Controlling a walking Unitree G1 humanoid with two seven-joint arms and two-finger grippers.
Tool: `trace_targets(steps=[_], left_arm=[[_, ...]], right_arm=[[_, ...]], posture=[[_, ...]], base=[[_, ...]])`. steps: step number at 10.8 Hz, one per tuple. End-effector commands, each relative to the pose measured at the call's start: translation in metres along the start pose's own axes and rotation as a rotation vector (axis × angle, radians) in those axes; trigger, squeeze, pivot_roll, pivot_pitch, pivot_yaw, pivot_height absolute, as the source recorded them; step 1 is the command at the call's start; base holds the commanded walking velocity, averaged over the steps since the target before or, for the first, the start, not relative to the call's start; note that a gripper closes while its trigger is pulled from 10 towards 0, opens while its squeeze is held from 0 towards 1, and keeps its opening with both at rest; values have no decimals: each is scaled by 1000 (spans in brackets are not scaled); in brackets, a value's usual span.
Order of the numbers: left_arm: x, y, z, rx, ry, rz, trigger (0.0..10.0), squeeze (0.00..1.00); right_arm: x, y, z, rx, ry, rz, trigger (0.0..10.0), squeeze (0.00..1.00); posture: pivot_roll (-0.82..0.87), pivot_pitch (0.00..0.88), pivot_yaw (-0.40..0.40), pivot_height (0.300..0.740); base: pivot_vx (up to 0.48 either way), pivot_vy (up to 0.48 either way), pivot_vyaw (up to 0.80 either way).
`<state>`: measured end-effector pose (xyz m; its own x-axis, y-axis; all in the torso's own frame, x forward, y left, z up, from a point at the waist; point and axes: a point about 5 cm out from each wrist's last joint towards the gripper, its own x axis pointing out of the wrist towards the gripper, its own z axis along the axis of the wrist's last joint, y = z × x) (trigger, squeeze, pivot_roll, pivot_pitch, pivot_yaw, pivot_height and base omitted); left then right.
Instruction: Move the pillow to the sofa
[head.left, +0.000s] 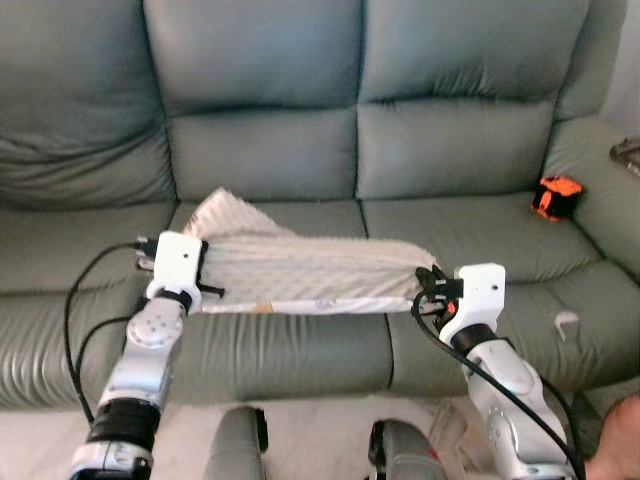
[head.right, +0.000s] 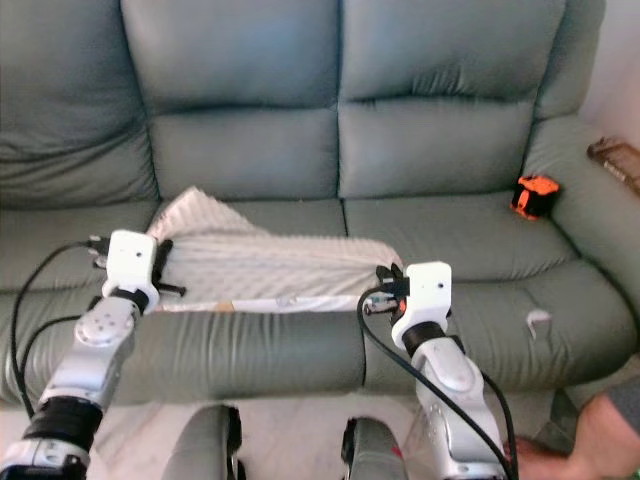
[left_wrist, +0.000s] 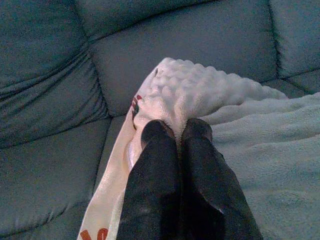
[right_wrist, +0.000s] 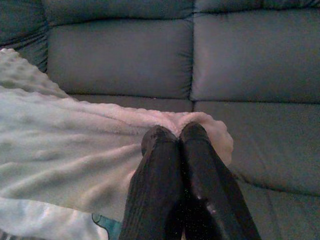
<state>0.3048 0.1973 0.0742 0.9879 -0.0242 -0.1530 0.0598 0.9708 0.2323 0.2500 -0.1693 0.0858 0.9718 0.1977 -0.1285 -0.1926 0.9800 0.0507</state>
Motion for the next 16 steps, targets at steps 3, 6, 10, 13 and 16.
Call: trace_targets(steps=[3, 6, 10, 13, 16], left_arm=[[7, 36, 0, 71, 9, 125, 10000, 0], [22, 41, 11, 111, -1, 172, 10000, 0], [32, 45, 19, 75, -8, 203, 10000, 0], [35, 40, 14, 43, 8, 217, 10000, 0], [46, 35, 15, -26, 82, 281, 10000, 0]], right_arm=[[7, -23, 7, -54, 19, -32, 10000, 0], [28, -21, 12, -108, 46, 44, 10000, 0], [41, -35, 24, -125, 2, 21, 10000, 0], [39, -21, 19, -126, -15, 70, 10000, 0], [59, -11, 31, -193, -38, 173, 10000, 0]], posture=[[-41, 21, 10, 590], [-41, 106, 12, 590], [-42, 142, 19, 590], [-48, 138, 16, 590], [-58, 153, 21, 590]], base=[[0, 0, 0], [0, 0, 0], [0, 0, 0], [0, 0, 0], [0, 0, 0]])
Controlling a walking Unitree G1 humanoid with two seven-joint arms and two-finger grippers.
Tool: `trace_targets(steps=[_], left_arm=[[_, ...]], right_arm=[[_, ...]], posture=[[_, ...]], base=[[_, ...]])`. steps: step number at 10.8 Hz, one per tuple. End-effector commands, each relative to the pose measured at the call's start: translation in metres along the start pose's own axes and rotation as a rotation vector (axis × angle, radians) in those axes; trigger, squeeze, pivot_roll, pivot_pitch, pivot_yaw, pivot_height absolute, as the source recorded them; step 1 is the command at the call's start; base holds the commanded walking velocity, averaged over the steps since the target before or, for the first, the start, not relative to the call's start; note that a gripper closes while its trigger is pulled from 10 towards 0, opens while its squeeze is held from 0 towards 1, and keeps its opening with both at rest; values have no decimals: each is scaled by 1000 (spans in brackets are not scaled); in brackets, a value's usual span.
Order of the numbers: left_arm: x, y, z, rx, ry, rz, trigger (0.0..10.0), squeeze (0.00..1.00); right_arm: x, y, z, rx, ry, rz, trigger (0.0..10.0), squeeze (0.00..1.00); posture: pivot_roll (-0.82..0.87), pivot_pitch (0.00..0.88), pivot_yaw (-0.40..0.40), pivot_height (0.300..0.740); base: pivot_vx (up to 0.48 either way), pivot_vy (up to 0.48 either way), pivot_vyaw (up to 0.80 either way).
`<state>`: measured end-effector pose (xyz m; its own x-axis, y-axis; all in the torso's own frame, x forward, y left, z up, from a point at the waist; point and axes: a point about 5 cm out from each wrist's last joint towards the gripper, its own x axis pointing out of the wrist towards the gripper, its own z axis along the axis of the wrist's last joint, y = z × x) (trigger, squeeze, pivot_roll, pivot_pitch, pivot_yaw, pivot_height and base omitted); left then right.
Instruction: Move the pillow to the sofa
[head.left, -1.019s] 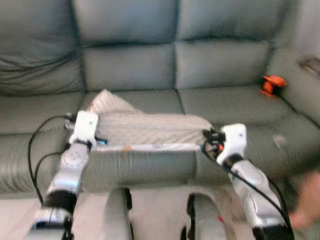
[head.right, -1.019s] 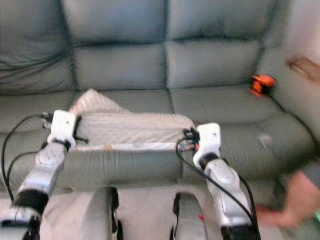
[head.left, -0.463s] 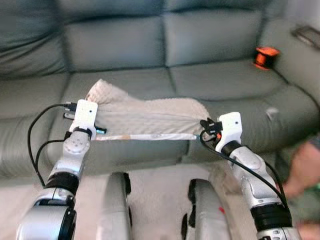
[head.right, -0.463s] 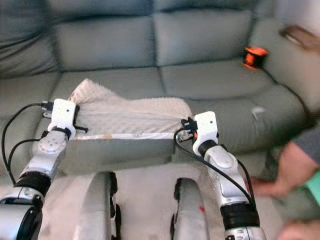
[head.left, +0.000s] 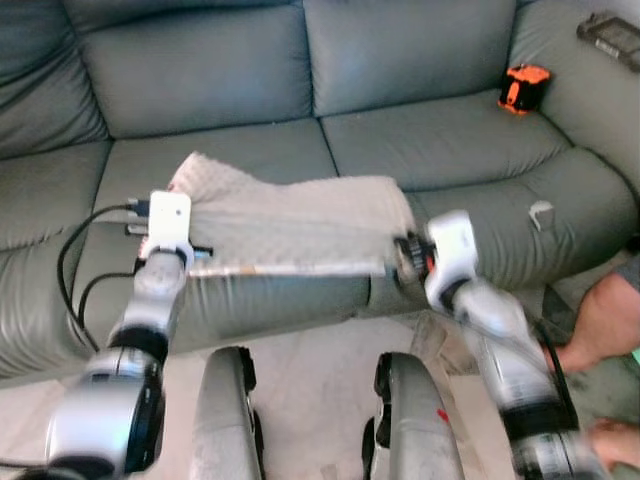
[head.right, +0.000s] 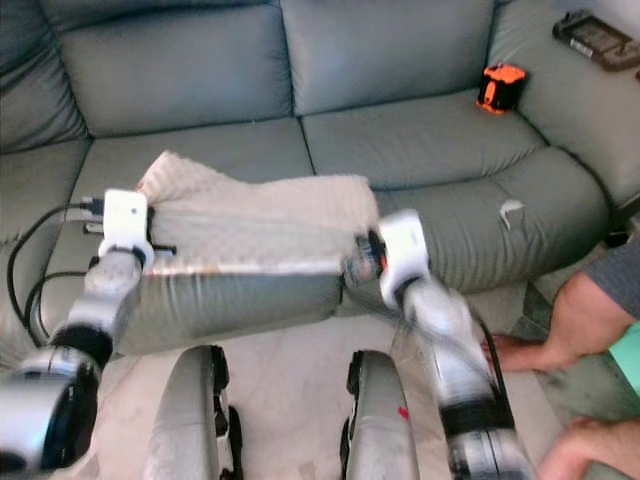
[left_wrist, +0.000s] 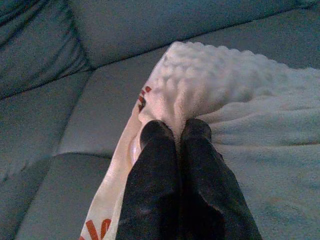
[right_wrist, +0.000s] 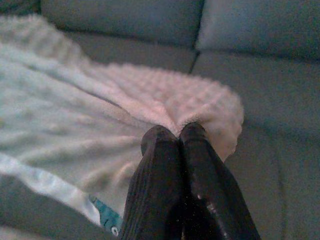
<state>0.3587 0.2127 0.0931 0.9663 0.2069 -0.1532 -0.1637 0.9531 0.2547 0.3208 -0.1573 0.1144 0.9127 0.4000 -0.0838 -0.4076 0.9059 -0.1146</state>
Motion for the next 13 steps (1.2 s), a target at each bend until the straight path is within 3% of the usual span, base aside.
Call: trace_targets(steps=[1, 2, 3, 6, 7, 9, 10, 11, 13], left_arm=[[1, 19, -7, 2, 46, 92, 10000, 0], [4, 36, -3, 33, 59, 170, 10000, 0], [4, 43, -2, 42, 59, 191, 10000, 0], [0, 82, -6, 91, 62, 304, 10000, 0], [-2, 88, -10, 93, 67, 319, 10000, 0], [-8, 92, -23, 102, 99, 334, 10000, 0], [-10, 88, -28, 88, 113, 313, 10000, 176], [-10, 82, -31, 63, 116, 294, 10000, 1000], [-9, 76, -30, 56, 116, 265, 10000, 1000]], right_arm=[[1, -8, 0, -3, -2, -26, 10000, 0], [26, 4, 18, 21, -48, 27, 10000, 0], [33, 11, 22, 29, -58, 53, 10000, 0], [52, 54, 23, 5, -70, 213, 10000, 0], [51, 58, 17, -17, -57, 232, 10000, 0], [42, 44, -13, -31, 52, 203, 10000, 0], [37, 31, -21, -40, 91, 163, 10000, 0], [35, 19, -26, -53, 116, 113, 10000, 1000], [35, 10, -26, -49, 121, 64, 10000, 1000]], posture=[[-61, 160, 21, 590], [-64, 164, 20, 590], [-64, 164, 20, 590], [-33, 172, 6, 590], [-31, 172, 3, 590], [-30, 175, -1, 590], [-35, 177, -5, 590], [-36, 177, -7, 590], [-34, 174, -8, 590]], base=[[0, 0, 0], [0, 0, 0], [0, 0, 0], [0, 0, 0], [0, 0, 0], [0, 0, 0], [0, 0, 0], [0, 0, 0], [0, 0, 0]])
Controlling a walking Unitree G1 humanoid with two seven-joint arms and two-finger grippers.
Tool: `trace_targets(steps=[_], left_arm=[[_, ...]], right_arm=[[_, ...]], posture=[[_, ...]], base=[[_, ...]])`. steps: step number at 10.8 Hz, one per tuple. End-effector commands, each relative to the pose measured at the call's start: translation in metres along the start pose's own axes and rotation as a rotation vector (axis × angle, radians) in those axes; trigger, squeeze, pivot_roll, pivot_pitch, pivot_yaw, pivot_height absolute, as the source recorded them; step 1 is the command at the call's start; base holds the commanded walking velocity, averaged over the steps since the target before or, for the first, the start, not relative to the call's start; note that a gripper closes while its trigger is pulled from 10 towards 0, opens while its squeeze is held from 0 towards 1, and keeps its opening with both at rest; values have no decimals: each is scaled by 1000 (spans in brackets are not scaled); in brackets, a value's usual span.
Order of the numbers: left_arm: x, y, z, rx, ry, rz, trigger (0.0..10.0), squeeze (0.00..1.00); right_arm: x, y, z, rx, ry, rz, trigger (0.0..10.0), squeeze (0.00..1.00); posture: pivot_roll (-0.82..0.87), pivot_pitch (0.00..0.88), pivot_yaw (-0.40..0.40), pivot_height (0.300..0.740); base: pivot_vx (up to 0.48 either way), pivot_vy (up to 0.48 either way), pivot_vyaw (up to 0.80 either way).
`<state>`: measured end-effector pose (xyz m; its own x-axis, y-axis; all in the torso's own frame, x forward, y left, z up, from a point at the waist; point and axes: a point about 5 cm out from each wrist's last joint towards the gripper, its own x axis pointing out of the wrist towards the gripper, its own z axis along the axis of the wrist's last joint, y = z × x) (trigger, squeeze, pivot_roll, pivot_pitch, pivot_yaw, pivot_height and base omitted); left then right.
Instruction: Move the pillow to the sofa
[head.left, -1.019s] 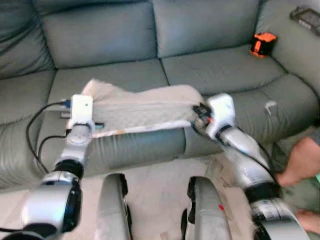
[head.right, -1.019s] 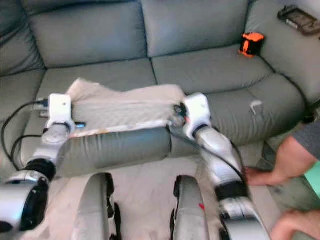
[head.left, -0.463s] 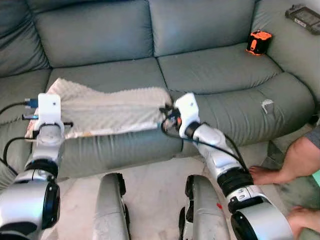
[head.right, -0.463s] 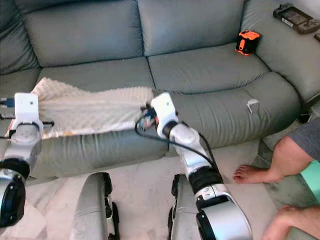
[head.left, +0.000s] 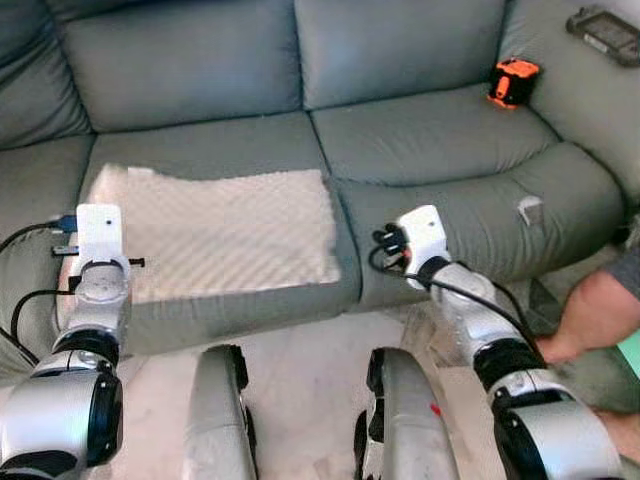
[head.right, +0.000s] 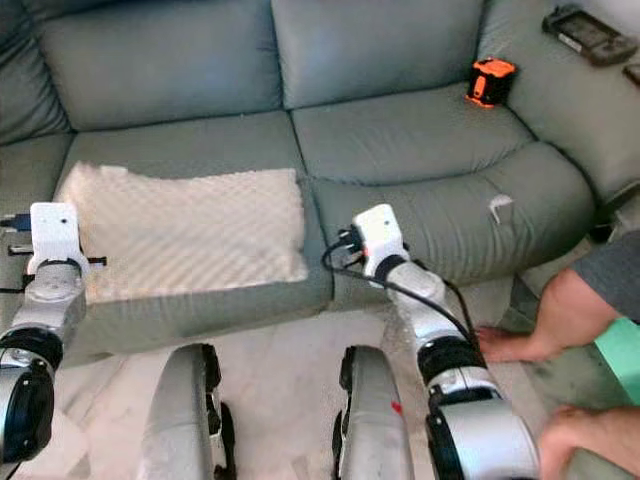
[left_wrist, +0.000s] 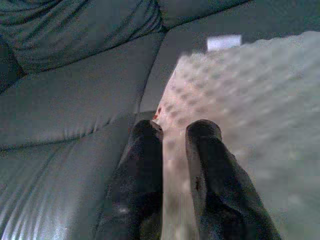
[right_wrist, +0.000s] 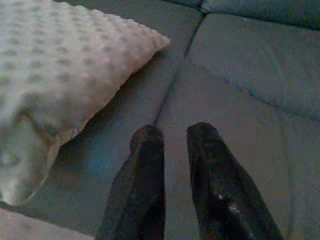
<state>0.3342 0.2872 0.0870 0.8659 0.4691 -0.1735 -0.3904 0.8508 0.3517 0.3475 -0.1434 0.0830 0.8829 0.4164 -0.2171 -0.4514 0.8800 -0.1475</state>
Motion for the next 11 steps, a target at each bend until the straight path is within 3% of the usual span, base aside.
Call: trace_targets(steps=[1, 3, 4, 7, 9, 11], left_arm=[[0, 1, -1, -2, 8, -4, 10000, 1000], [0, -1, 0, 1, 10, -33, 10000, 1000], [0, -8, 8, 35, -48, -105, 10000, 1000], [-4, 1, 18, 55, -196, -155, 10000, 1000], [-18, 8, 14, 91, -306, -199, 10000, 1000], [-29, 15, -8, 71, -255, -205, 10000, 1000]], right_arm=[[2, 0, 2, -10, -4, -2, 10000, 1000], [1, -4, -1, 11, -5, -39, 10000, 1000], [-2, -5, -2, -1, -13, -57, 10000, 1000], [-10, -3, -4, 22, -69, -98, 10000, 1000], [-23, 6, -13, 45, -74, -121, 10000, 1000], [-36, 5, -21, 73, -72, -170, 10000, 1000]], posture=[[-27, 172, -4, 590], [-29, 165, -1, 590], [-27, 141, -2, 590], [-15, 77, -2, 590], [-13, 10, 4, 590], [-13, 0, 4, 590]], base=[[0, 0, 0], [0, 0, 0], [0, 0, 0], [0, 0, 0], [0, 0, 0], [0, 0, 0]])
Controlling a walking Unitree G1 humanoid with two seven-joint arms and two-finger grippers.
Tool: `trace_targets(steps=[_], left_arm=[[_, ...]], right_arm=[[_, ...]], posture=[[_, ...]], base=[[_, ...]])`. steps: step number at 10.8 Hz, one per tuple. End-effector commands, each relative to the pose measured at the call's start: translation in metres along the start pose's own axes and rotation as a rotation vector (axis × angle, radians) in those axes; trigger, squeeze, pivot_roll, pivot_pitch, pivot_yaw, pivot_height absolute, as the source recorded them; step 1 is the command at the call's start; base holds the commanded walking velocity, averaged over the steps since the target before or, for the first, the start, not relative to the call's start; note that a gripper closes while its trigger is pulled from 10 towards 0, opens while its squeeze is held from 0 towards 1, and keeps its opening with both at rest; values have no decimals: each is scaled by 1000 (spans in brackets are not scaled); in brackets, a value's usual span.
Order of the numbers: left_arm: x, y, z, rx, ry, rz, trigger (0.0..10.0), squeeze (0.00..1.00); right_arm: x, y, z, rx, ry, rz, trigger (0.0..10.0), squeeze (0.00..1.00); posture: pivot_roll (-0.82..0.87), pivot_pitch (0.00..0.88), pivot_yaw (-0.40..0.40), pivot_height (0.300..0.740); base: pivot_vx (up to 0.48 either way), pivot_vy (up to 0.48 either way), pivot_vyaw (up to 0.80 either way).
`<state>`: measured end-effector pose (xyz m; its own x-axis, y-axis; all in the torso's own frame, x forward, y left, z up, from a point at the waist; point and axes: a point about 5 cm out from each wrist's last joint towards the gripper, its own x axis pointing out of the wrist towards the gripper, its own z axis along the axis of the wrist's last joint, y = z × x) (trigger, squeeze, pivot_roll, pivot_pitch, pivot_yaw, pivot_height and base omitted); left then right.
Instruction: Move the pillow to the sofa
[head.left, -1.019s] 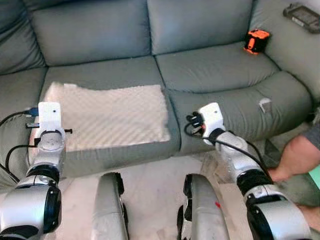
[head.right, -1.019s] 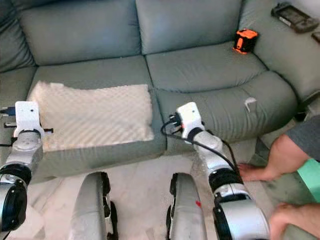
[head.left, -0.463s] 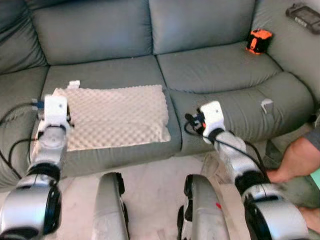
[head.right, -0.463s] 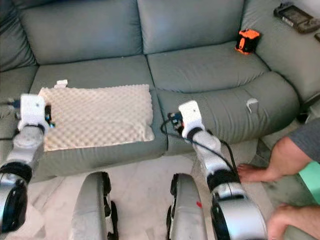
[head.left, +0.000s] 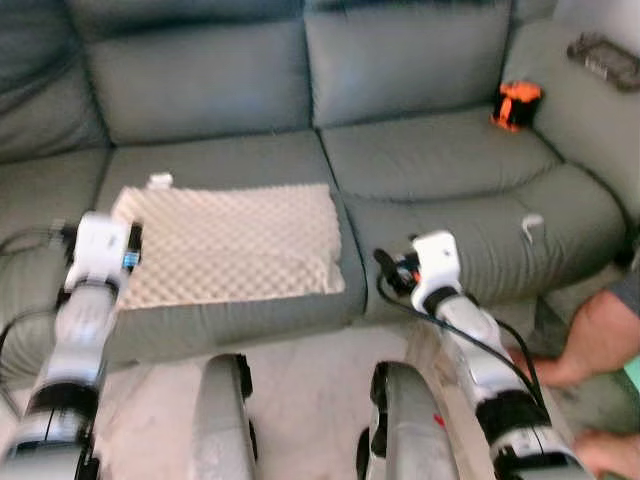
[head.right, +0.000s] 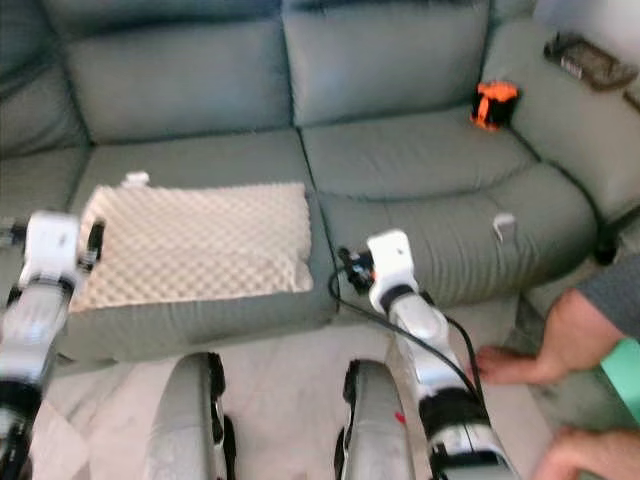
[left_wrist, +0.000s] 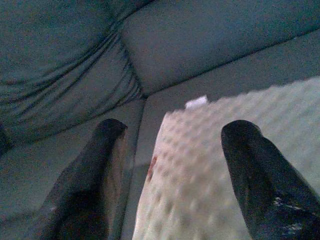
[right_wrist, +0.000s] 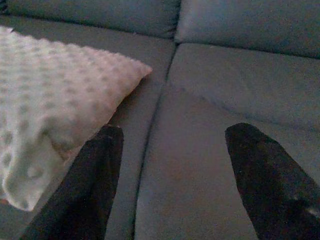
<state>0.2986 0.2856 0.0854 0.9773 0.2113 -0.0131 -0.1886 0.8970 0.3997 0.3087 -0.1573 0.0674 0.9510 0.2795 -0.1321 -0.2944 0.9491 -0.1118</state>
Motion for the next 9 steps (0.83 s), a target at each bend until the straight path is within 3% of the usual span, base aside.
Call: trace_targets(steps=[1, 3, 4, 5, 6, 7, 9], left_arm=[[-3, 4, -2, 9, 12, 17, 10000, 1000], [-12, -5, -10, -40, 52, 6, 10000, 1000], [-11, -12, -8, -52, 48, -14, 10000, 263], [-7, -16, -5, -76, 49, -10, 10000, 0], [-4, -18, -2, -89, 54, -4, 10000, 0], [-1, -19, 0, -88, 58, -5, 10000, 0], [-1, -18, -1, -73, 61, -3, 10000, 0]], right_arm=[[-2, -6, 4, 17, -12, -42, 10000, 1000], [-10, -8, 5, 46, -13, -82, 10000, 1000], [-11, -5, 3, 44, -5, -75, 10000, 1000], [-10, -5, 4, 42, -5, -72, 10000, 1000], [-9, -7, 6, 44, -3, -71, 10000, 255], [-9, -8, 8, 47, -4, -72, 10000, 0], [-8, -6, 9, 51, -6, -65, 10000, 0]], posture=[[-19, 0, 5, 590], [-24, 0, 1, 590], [-28, 0, -2, 590], [-33, 0, -2, 590], [-38, 0, 2, 590], [-38, 0, 4, 590], [-38, 0, 6, 590]], base=[[0, 0, 0], [0, 0, 0], [0, 0, 0], [0, 0, 0], [0, 0, 0], [0, 480, 0], [0, 480, 0]])
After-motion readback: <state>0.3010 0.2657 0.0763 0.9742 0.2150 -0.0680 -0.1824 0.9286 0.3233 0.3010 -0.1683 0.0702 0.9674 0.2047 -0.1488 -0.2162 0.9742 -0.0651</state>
